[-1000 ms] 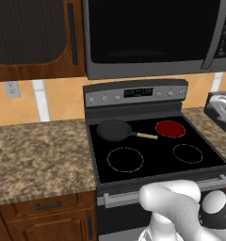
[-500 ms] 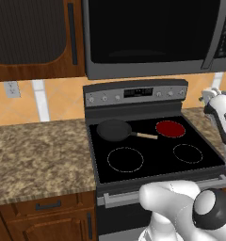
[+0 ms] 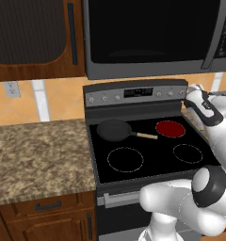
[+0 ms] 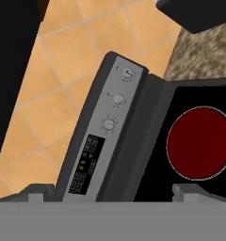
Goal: Turn off the rear right burner of the stove.
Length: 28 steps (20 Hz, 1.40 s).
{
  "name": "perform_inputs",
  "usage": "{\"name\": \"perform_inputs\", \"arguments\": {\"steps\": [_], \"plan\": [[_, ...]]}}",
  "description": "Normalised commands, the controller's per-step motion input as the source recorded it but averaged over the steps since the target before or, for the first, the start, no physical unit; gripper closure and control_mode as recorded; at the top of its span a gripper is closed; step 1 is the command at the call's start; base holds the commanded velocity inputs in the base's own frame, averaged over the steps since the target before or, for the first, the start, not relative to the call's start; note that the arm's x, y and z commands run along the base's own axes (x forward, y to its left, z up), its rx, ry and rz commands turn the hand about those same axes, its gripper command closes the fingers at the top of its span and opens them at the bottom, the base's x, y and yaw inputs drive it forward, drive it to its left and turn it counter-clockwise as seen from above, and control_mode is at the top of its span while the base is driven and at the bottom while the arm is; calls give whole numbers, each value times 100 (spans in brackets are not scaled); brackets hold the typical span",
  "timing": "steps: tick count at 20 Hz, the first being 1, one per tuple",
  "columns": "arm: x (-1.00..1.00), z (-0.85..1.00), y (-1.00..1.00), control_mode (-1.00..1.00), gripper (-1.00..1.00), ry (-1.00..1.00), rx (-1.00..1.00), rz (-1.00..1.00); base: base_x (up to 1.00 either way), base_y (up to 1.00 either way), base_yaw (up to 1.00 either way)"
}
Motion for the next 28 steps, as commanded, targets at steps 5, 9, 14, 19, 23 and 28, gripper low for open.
{"name": "perform_inputs", "arguments": {"steps": [5,9,14,19,23,28], "plan": [[13,-7,-17,-100,-100,0,6,4,0,0,0],[28,-7,-21,-100,-100,0,0,1,0,0,0],[52,-1,-17,-100,-100,0,4,0,0,0,0],[26,-19,-3,-100,-100,0,5,0,0,0,0],[30,-35,0,-100,-100,0,7,1,0,0,0],[44,-15,0,-100,-100,0,5,1,0,0,0]]}}
